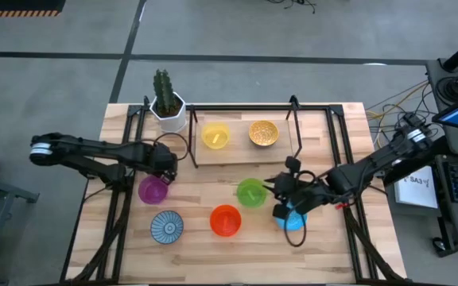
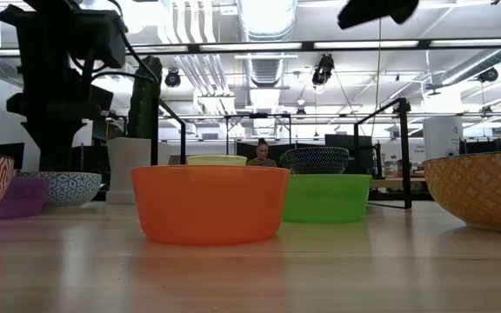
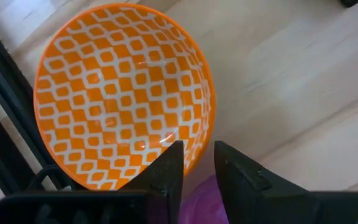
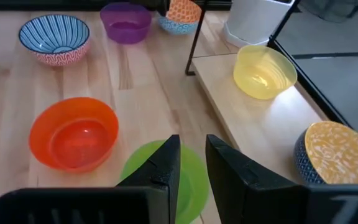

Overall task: Place and stack bowls onto a shelf
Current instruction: Stack the orange pattern bowl on the yellow pattern bowl

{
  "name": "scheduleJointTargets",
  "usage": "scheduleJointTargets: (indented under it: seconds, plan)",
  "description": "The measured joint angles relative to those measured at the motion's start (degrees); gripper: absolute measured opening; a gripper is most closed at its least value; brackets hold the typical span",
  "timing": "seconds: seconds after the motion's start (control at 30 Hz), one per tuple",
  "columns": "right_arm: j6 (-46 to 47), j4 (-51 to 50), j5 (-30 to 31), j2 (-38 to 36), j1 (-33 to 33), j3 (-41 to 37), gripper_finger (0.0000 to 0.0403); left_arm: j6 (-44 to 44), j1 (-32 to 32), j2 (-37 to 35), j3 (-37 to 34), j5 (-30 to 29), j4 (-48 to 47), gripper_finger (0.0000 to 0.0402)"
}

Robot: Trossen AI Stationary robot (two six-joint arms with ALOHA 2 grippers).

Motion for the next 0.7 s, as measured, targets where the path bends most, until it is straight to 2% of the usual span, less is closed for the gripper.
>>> scheduleJointTargets:
  seconds: [0.17, 0.37, 0.5, 0.7]
  plan:
    - [3.73, 4.14, -0.04, -4.60, 0.02, -7.84, 0.0071, 0.13, -0.02, 2.00, 0.00, -0.04, 0.69, 0.0122]
    - [6.64, 4.09, -0.04, -9.37, 0.00, -12.23, 0.0064, 0.13, -0.02, 4.04, 0.00, -0.04, 1.39, 0.0167]
    - [3.54, 5.24, -0.03, -12.30, 0.00, -12.19, 0.0061, 0.32, -0.02, 5.71, 0.00, -0.24, 1.99, 0.0169]
    - [-9.26, 12.62, 0.01, -16.36, -0.02, -10.78, 0.0063, -0.29, -0.06, 8.08, 0.00, -2.69, 2.16, 0.0141]
